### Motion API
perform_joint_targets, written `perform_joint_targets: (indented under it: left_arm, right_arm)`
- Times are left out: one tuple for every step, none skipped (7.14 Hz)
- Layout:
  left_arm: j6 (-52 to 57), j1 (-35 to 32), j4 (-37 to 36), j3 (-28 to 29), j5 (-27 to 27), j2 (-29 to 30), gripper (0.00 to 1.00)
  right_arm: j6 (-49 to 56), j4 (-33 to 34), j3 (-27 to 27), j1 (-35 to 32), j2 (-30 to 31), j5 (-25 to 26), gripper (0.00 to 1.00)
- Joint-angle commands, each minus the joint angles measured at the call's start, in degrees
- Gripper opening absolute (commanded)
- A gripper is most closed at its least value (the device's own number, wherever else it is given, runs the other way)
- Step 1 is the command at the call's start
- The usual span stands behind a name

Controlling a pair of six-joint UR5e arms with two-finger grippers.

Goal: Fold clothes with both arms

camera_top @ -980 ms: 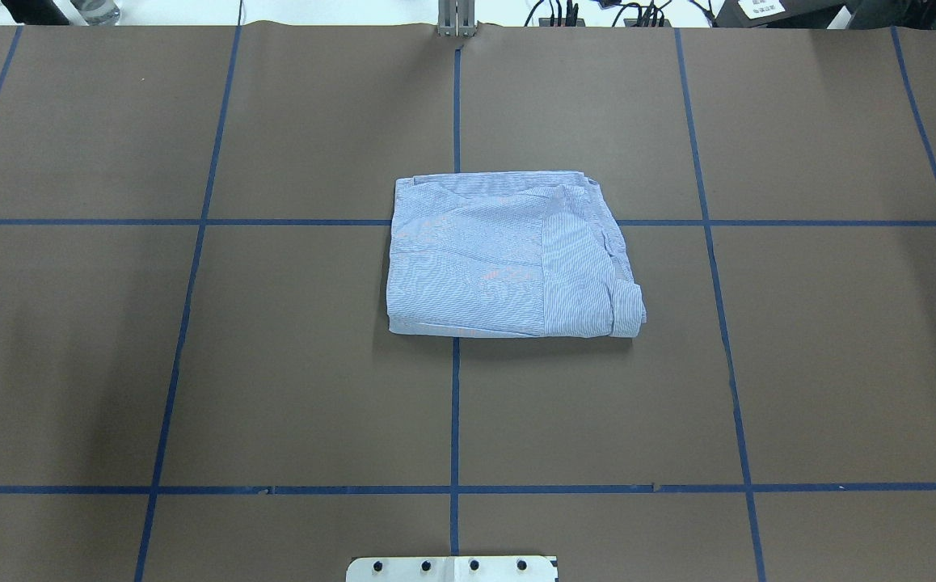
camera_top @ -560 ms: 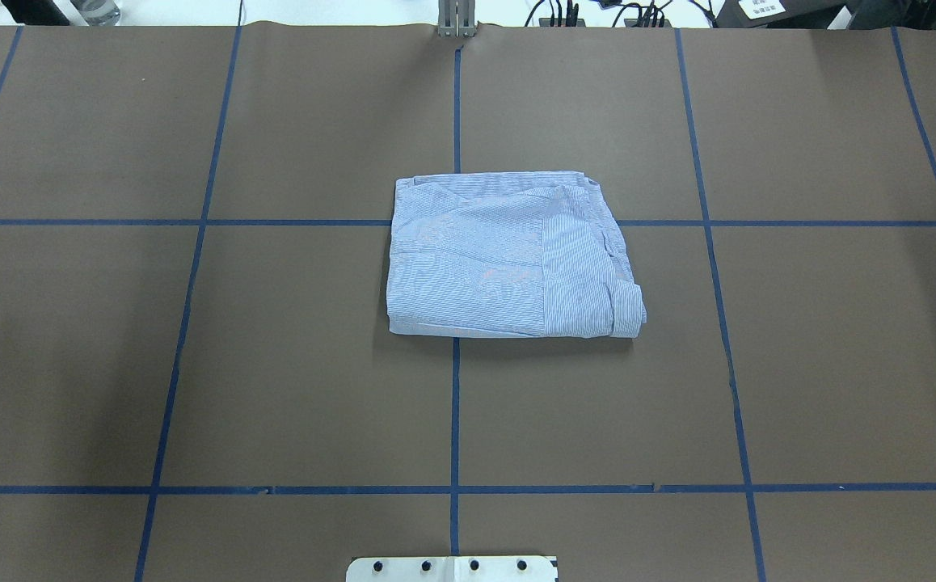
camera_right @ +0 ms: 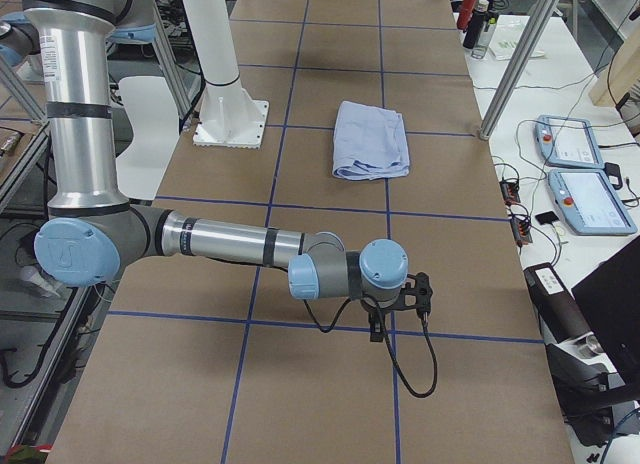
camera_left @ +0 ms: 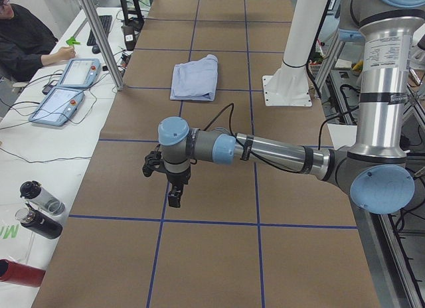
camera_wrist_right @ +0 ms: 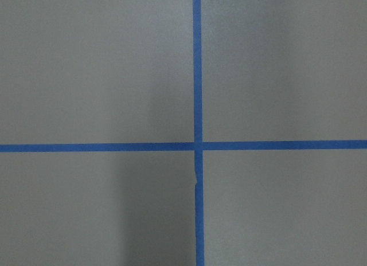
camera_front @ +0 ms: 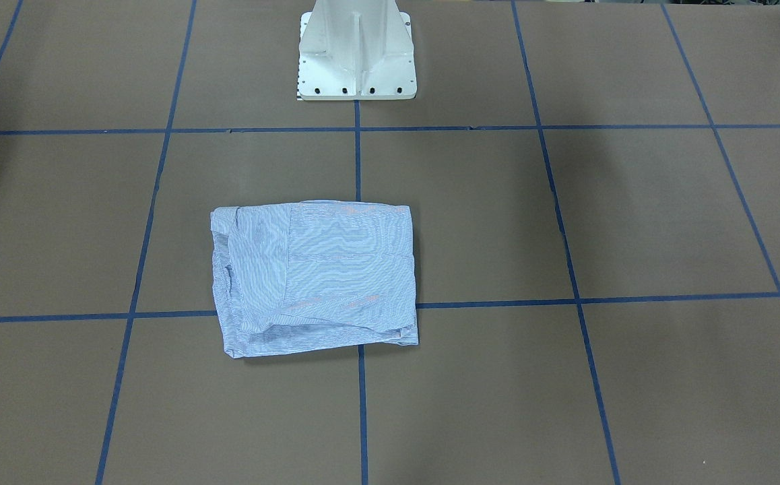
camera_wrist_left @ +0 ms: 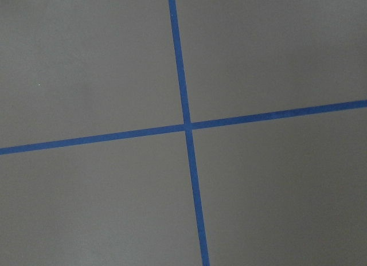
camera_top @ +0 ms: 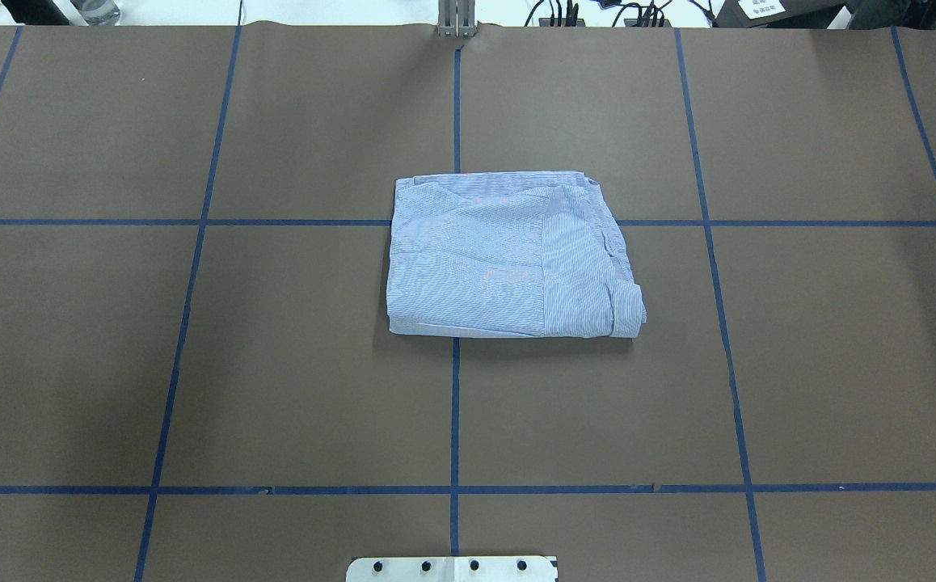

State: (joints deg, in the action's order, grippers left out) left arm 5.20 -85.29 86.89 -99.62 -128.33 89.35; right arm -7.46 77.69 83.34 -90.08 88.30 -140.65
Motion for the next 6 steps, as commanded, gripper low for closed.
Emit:
perform_joint_targets:
  left_arm:
    - [9.4,-2.9,-0.4,3.5,-0.3,-0.2,1.0]
    - [9.8,-3.4,-0.2,3.7,-0.4,-0.5,1.0]
    - [9.8,-3.5,0.1,3.7,-2.5,-1.5,1.0]
    - [9.8,-3.5,0.2,3.7,-3.6,-2.2,1.0]
    - [9.8,-3.4,0.2,3.6,-3.6,-2.7,1.0]
    - [9.7,-3.4,0.2,3.6,-3.7,-2.7,1.0]
  right_arm:
    - [-0.9,0.4,-0.5,0.5,0.0,-0.9,1.0]
    - [-0.9,0.4,-0.5,0.5,0.0,-0.9,1.0]
    - [-0.9,0.4,-0.5,0.5,0.1,-0.9,1.0]
    - [-0.9,0.3,-0.5,0.5,0.2,-0.9,1.0]
    - [-0.9,-0.2,-0.5,0.6,0.6,-0.9,1.0]
    - [-0.8,-0.4,-0.6,0.7,1.1,-0.5,1.0]
